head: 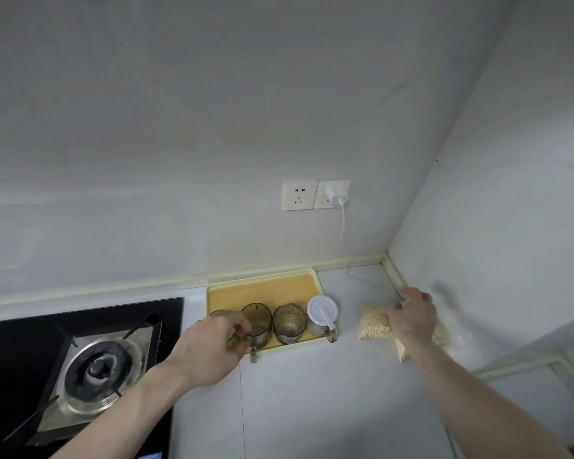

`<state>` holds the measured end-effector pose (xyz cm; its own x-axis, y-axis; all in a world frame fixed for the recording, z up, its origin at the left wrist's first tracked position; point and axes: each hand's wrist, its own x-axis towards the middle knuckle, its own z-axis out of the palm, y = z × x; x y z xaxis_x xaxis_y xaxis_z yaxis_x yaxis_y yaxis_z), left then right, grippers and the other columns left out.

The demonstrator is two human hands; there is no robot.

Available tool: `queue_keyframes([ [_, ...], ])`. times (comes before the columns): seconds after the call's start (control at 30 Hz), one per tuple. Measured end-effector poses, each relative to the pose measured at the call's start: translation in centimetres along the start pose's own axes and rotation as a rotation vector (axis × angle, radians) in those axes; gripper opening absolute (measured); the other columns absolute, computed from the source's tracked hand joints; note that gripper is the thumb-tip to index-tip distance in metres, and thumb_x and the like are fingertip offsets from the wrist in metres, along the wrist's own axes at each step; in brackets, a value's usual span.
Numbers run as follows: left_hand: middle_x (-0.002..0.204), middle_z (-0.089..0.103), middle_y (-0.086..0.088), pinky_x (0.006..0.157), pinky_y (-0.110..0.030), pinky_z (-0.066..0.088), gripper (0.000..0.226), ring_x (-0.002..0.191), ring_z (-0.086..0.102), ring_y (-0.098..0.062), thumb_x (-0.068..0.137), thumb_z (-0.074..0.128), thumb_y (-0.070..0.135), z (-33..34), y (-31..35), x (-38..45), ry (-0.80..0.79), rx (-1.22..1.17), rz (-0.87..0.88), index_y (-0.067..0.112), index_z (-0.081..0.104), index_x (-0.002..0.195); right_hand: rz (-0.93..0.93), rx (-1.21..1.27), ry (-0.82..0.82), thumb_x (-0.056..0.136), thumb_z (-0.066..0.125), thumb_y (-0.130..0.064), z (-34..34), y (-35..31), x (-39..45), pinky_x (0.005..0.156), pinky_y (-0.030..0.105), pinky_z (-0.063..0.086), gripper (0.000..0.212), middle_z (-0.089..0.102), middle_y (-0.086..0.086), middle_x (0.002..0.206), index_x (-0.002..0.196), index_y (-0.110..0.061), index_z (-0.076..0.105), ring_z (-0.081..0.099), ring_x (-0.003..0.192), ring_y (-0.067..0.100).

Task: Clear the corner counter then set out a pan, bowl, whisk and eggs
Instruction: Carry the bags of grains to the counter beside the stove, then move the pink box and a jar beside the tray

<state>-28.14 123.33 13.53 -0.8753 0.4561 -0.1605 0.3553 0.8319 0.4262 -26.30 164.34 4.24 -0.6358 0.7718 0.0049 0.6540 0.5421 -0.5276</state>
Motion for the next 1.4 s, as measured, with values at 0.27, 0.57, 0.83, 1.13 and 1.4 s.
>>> queue_keyframes([
  [0.27, 0.105, 0.056, 0.023, 0.071, -0.021, 0.046, 0.023, 0.076, 0.057, -0.005, 0.089, 0.062, 0.033, -0.8, -3.7, -4.6, 0.081, -0.023, -0.147, 0.040, 0.061, 0.111, -0.682, 0.465, -0.268, 0.086, 0.063, -0.002, 2.0, -15.5, -13.1, 0.076, 0.020, 0.050, 0.037, 0.053, -0.017, 0.115, 0.110, -0.030, 0.061, 0.059, 0.098, 0.004],
  [0.57, 0.125, 0.052, 0.020, 0.089, -0.031, 0.054, 0.036, 0.109, 0.061, -0.010, 0.081, 0.061, 0.033, -2.9, -11.8, -17.4, 0.267, -0.093, -0.408, 0.036, 0.062, 0.117, -1.045, 0.314, -0.848, 0.091, 0.066, -0.023, 5.3, -22.8, -28.2, 0.100, 0.021, 0.043, 0.047, 0.043, -0.022, 0.137, 0.134, -0.034, 0.051, 0.049, 0.120, -0.002],
  [0.83, 0.132, 0.045, 0.021, 0.098, -0.022, 0.045, 0.039, 0.115, 0.054, -0.008, 0.086, 0.062, 0.030, -4.5, -18.9, -31.2, 0.374, -0.113, -0.609, 0.035, 0.059, 0.124, -1.187, 0.230, -0.988, 0.093, 0.064, -0.031, 6.5, -28.4, -41.3, 0.110, 0.021, 0.036, 0.053, 0.037, -0.024, 0.145, 0.142, -0.037, 0.045, 0.039, 0.133, -0.002],
  [1.13, 0.136, 0.044, 0.020, 0.094, -0.022, 0.042, 0.038, 0.110, 0.055, -0.010, 0.088, 0.064, 0.031, -7.2, -27.7, -47.7, 0.460, -0.105, -0.751, 0.038, 0.056, 0.124, -1.261, 0.229, -1.088, 0.093, 0.063, -0.033, 8.1, -33.6, -58.8, 0.109, 0.023, 0.041, 0.057, 0.029, -0.025, 0.152, 0.145, -0.038, 0.040, 0.042, 0.131, -0.001],
  [1.4, 0.133, 0.049, 0.019, 0.095, -0.018, 0.036, 0.038, 0.119, 0.052, -0.009, 0.084, 0.067, 0.027, -8.5, -33.2, -58.5, 0.557, -0.120, -0.857, 0.036, 0.059, 0.120, -1.337, 0.249, -1.190, 0.092, 0.062, -0.033, 9.5, -38.4, -70.8, 0.113, 0.032, 0.042, 0.058, 0.032, -0.025, 0.149, 0.145, -0.037, 0.039, 0.040, 0.132, -0.002],
])
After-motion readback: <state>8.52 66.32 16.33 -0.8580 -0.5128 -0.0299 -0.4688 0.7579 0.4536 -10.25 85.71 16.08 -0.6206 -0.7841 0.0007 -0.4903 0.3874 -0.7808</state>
